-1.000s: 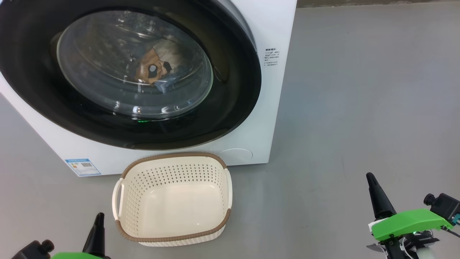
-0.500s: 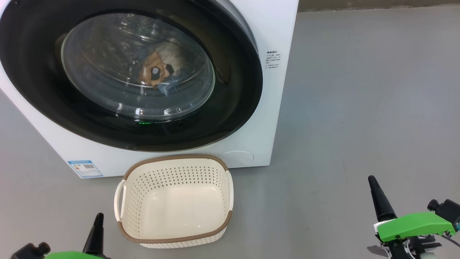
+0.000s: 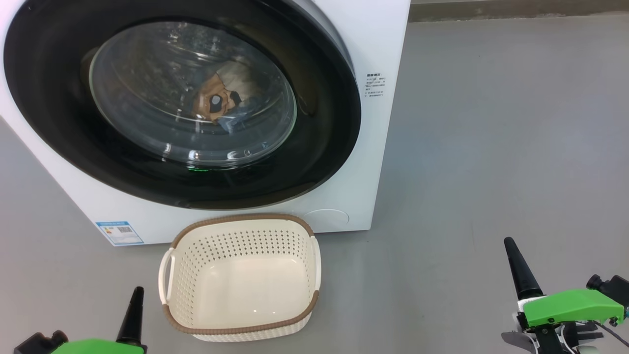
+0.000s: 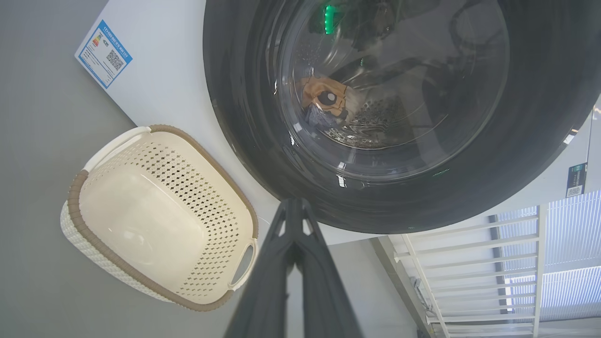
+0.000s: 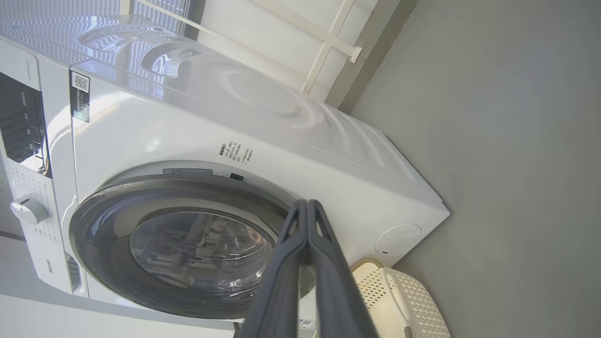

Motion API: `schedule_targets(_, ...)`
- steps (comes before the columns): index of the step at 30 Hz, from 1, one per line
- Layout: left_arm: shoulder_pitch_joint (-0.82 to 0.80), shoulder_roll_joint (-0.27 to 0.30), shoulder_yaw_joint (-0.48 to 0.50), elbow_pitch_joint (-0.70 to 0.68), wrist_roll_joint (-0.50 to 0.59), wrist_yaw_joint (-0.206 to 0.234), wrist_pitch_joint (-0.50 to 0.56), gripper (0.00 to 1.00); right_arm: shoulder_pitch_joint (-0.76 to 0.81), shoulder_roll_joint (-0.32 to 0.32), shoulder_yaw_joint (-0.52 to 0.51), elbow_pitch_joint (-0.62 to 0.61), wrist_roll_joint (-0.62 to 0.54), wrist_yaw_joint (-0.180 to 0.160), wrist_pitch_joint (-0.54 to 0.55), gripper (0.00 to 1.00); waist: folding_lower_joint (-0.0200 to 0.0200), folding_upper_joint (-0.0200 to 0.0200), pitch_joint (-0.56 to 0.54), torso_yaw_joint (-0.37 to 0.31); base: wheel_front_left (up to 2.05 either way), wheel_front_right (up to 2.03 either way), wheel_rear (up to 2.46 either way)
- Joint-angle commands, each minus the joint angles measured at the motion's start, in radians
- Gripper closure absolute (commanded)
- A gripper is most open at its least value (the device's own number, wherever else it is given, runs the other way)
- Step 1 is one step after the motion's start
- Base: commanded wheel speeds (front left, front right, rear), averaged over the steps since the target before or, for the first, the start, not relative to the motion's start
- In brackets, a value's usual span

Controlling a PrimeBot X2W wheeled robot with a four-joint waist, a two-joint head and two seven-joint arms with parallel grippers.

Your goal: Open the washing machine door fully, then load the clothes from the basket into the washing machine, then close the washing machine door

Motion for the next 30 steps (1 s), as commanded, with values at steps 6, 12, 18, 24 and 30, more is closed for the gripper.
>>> schedule_targets(6, -0.043, 0.010, 0.040, -0.025, -0.076, -0.002, 0.025, 1.00, 0.006, 0.003, -0.005, -0.041, 0.074, -0.001, 0.025, 1.00, -0.0001, 0.0000, -0.006, 0.003, 0.00, 0.00, 0.00)
schedule_targets(12, -0.046, 0.005, 0.048, -0.026, -0.121, -0.002, 0.040, 1.00, 0.010, 0.009, -0.013, -0.048, 0.117, -0.001, 0.040, 1.00, -0.0001, 0.0000, -0.010, 0.005, 0.00, 0.00, 0.00)
schedule_targets(18, -0.050, -0.001, 0.058, -0.027, -0.175, -0.002, 0.058, 1.00, 0.015, 0.017, -0.023, -0.056, 0.168, -0.001, 0.058, 1.00, -0.0001, 0.0000, -0.015, 0.007, 0.00, 0.00, 0.00)
schedule_targets(24, -0.053, -0.007, 0.068, -0.028, -0.230, -0.002, 0.076, 1.00, 0.019, 0.025, -0.033, -0.065, 0.219, -0.001, 0.076, 1.00, -0.0001, 0.0000, -0.021, 0.010, 0.00, 0.00, 0.00)
schedule_targets(30, -0.057, -0.012, 0.079, -0.028, -0.284, -0.002, 0.094, 1.00, 0.024, 0.033, -0.043, -0.074, 0.270, -0.001, 0.094, 1.00, -0.0001, 0.0000, -0.026, 0.012, 0.00, 0.00, 0.00)
